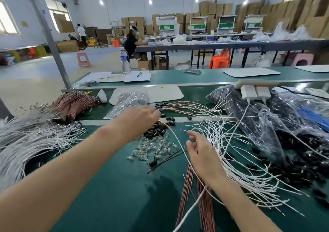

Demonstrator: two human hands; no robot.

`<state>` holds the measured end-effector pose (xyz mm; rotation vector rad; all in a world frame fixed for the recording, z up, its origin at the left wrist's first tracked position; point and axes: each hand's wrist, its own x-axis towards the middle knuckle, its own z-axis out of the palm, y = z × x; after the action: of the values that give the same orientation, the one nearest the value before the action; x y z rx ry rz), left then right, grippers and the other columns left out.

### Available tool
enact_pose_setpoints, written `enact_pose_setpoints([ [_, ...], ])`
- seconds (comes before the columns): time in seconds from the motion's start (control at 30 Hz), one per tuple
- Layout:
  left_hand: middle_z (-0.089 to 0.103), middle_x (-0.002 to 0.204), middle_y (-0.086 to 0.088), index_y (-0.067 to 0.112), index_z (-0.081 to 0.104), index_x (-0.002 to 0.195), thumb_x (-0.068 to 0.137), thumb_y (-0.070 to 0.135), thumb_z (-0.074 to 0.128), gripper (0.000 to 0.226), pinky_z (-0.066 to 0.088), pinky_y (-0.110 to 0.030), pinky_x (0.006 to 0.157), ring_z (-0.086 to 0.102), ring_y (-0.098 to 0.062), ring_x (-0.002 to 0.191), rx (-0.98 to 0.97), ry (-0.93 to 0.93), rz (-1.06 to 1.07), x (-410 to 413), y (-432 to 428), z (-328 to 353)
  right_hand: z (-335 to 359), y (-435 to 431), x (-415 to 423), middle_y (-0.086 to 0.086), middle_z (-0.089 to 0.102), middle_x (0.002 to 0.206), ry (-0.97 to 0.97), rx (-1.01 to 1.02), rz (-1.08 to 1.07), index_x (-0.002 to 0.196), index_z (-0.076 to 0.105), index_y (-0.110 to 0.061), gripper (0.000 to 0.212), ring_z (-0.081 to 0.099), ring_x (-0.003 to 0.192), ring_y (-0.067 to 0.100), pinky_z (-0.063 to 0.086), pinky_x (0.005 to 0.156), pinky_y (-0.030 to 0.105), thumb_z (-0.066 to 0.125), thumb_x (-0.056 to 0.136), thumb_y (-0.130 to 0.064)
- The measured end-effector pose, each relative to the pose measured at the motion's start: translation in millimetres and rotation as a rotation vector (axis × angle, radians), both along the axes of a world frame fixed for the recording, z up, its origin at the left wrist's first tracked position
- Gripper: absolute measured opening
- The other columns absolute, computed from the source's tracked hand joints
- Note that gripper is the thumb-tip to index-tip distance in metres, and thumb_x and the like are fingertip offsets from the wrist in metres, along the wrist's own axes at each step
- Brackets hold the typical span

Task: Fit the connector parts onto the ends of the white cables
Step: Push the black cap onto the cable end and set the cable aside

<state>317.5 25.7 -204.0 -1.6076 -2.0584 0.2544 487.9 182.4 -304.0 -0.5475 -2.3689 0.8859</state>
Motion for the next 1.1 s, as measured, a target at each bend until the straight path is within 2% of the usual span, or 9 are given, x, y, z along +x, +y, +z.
enact_pose_setpoints([
  [0.13,0.061,0.109,-0.006,0.008,0.06,0.119,0.093,-0.003,0.061,0.028,0.06,-0.031,0.082,0.064,-0.019,0.097,0.21,-0.038,0.118,-22.1,-39.0,16.4,2.6,-12.9,-15.8,-0.007,0.059,0.122,0.069,0.146,0.034,0.139,0.053,-0.022,0.036,0.056,0.104,0.007,0.047,0.097,0.026,0.048,0.103,-0.018],
  [0.23,0.06,0.107,-0.008,0.01,0.065,0.113,0.096,0.004,0.062,0.018,0.061,-0.039,0.07,0.064,-0.026,0.099,0.305,-0.105,0.261,-28.7,-53.8,0.4,0.6,-20.3,-28.2,-0.009,0.059,0.119,0.103,0.061,-0.023,0.141,0.05,-0.023,0.039,0.057,0.103,0.006,0.05,0.095,0.033,0.042,0.104,-0.014],
  [0.33,0.057,0.111,-0.005,0.017,0.064,0.113,0.099,0.009,0.056,0.017,0.056,-0.041,0.074,0.058,-0.025,0.106,0.264,-0.179,0.435,-39.9,-57.7,-20.4,-5.2,-29.2,-35.8,-0.015,0.054,0.121,0.16,0.032,0.001,0.143,0.045,-0.025,0.039,0.054,0.106,0.002,0.049,0.098,0.032,0.04,0.105,-0.029],
  [0.43,0.055,0.111,-0.002,0.024,0.063,0.117,0.101,0.013,0.052,0.021,0.053,-0.036,0.077,0.055,-0.022,0.109,0.187,-0.179,0.421,-48.6,-56.8,-30.6,-17.9,-35.0,-40.8,-0.014,0.046,0.13,-0.034,0.258,0.162,0.15,0.033,-0.026,0.052,0.051,0.11,0.003,0.042,0.098,0.024,0.041,0.103,-0.046],
  [0.53,0.058,0.111,-0.001,0.022,0.063,0.116,0.103,0.017,0.052,0.019,0.052,-0.035,0.081,0.056,-0.021,0.109,0.213,-0.179,0.406,-55.8,-55.2,-29.5,-26.0,-22.2,-45.6,-0.006,0.057,0.123,-0.153,0.287,0.119,0.143,0.047,-0.028,0.038,0.055,0.105,0.011,0.046,0.095,0.028,0.045,0.105,-0.027],
  [0.67,0.066,0.096,0.005,0.018,0.064,0.106,0.101,0.018,0.057,0.008,0.049,-0.012,0.075,0.064,0.0,0.083,0.887,-0.635,0.305,-52.4,-58.1,-21.7,-26.9,-14.1,-50.0,-0.009,0.063,0.111,-0.113,0.241,0.086,0.128,0.061,-0.029,0.029,0.056,0.101,0.011,0.048,0.094,0.03,0.046,0.104,-0.023],
  [0.8,0.071,0.081,0.002,0.013,0.061,0.099,0.103,0.013,0.054,0.008,0.058,-0.021,0.068,0.068,-0.006,0.069,1.651,-1.546,0.131,-38.8,-47.1,-49.6,-14.7,-2.9,-75.8,-0.005,0.065,0.114,-0.073,0.185,0.053,0.126,0.063,-0.026,0.028,0.059,0.101,0.01,0.051,0.093,0.032,0.046,0.104,-0.025],
  [0.93,0.072,0.079,-0.004,0.006,0.061,0.097,0.103,0.009,0.052,0.011,0.058,-0.022,0.067,0.071,-0.013,0.072,1.92,-1.995,0.139,-25.5,-37.0,-91.7,-3.2,11.8,-109.0,0.003,0.059,0.131,-0.243,0.262,0.076,0.139,0.056,-0.025,0.036,0.056,0.116,0.022,0.048,0.098,0.039,0.041,0.106,-0.023],
  [1.1,0.071,0.078,-0.006,0.007,0.058,0.098,0.103,0.008,0.051,0.009,0.06,-0.024,0.067,0.071,-0.013,0.067,2.01,-2.092,0.143,-25.4,-33.9,-110.7,-3.9,16.3,-128.1,0.003,0.057,0.134,-0.446,0.361,0.116,0.138,0.054,-0.028,0.034,0.05,0.123,0.026,0.047,0.1,0.042,0.044,0.106,-0.034],
])
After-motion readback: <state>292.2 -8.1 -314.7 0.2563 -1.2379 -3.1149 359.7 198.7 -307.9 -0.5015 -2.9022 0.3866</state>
